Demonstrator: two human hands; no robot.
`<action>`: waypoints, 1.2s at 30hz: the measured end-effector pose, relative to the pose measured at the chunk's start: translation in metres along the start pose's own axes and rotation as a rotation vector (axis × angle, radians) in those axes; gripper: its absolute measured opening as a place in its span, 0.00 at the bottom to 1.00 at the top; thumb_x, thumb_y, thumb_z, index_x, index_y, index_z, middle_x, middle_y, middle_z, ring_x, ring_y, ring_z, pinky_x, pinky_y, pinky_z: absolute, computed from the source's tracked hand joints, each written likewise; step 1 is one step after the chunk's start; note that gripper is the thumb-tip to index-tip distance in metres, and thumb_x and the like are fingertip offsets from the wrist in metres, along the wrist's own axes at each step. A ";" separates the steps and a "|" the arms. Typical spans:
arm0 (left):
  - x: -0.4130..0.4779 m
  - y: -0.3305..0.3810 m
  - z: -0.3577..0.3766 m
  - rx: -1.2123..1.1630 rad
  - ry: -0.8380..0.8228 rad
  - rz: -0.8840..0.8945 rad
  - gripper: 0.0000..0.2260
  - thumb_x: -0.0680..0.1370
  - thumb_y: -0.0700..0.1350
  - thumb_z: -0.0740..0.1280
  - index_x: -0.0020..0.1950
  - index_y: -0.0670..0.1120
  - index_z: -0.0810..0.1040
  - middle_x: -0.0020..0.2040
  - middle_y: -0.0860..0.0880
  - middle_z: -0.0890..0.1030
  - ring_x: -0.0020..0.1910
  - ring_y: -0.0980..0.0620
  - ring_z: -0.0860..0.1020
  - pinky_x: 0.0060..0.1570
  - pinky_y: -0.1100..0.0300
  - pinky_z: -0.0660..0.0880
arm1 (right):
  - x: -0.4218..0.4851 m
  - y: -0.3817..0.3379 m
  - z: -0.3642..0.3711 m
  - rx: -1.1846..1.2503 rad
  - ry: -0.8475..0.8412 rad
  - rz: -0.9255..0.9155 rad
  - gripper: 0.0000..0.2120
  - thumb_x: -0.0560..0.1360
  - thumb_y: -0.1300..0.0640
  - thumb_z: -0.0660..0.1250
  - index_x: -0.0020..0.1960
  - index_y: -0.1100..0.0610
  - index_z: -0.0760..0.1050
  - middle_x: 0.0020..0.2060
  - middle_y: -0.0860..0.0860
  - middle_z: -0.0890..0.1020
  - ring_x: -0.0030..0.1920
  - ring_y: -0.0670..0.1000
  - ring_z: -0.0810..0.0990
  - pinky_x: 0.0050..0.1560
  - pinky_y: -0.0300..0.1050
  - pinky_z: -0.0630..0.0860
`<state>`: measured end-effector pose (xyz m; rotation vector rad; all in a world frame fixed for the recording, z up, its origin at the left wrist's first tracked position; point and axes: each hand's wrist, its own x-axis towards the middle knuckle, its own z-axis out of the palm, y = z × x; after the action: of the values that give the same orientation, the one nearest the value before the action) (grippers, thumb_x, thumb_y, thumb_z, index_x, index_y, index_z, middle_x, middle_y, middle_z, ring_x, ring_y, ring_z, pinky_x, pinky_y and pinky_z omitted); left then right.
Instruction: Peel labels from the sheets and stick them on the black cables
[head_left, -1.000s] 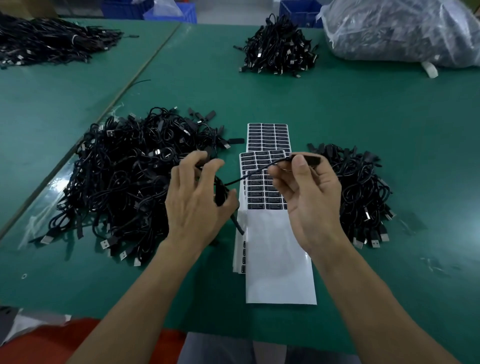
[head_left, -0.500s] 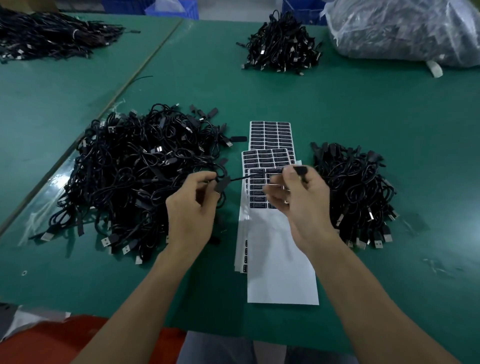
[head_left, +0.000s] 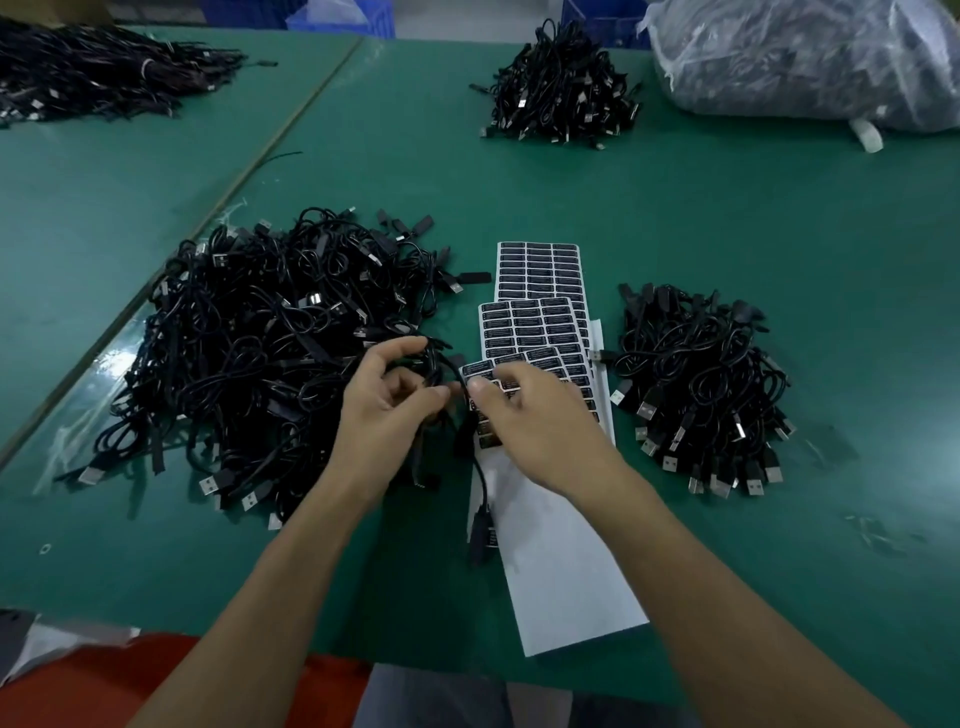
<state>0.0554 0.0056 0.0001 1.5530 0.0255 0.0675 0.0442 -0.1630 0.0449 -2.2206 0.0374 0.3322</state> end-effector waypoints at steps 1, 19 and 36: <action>-0.001 0.001 -0.001 -0.055 -0.008 0.014 0.18 0.73 0.38 0.69 0.62 0.49 0.75 0.32 0.56 0.72 0.39 0.55 0.83 0.40 0.65 0.77 | 0.002 -0.002 0.002 -0.104 0.019 0.014 0.23 0.80 0.38 0.57 0.66 0.52 0.74 0.54 0.55 0.80 0.57 0.56 0.77 0.59 0.56 0.75; 0.012 0.016 0.000 0.760 0.454 0.325 0.11 0.82 0.37 0.63 0.60 0.45 0.81 0.49 0.51 0.72 0.39 0.60 0.73 0.36 0.72 0.68 | 0.008 0.013 -0.035 0.586 0.295 -0.179 0.11 0.84 0.54 0.60 0.46 0.51 0.78 0.37 0.48 0.82 0.28 0.45 0.73 0.29 0.34 0.70; 0.000 0.030 0.024 1.112 0.079 0.498 0.18 0.80 0.50 0.55 0.58 0.48 0.82 0.54 0.49 0.81 0.53 0.46 0.76 0.54 0.52 0.65 | 0.001 0.043 -0.033 0.106 0.020 -0.239 0.17 0.84 0.57 0.58 0.67 0.43 0.76 0.34 0.45 0.78 0.35 0.47 0.76 0.40 0.43 0.76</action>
<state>0.0564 -0.0183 0.0305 2.6341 -0.3115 0.5884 0.0466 -0.2153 0.0307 -2.0966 -0.1938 0.1724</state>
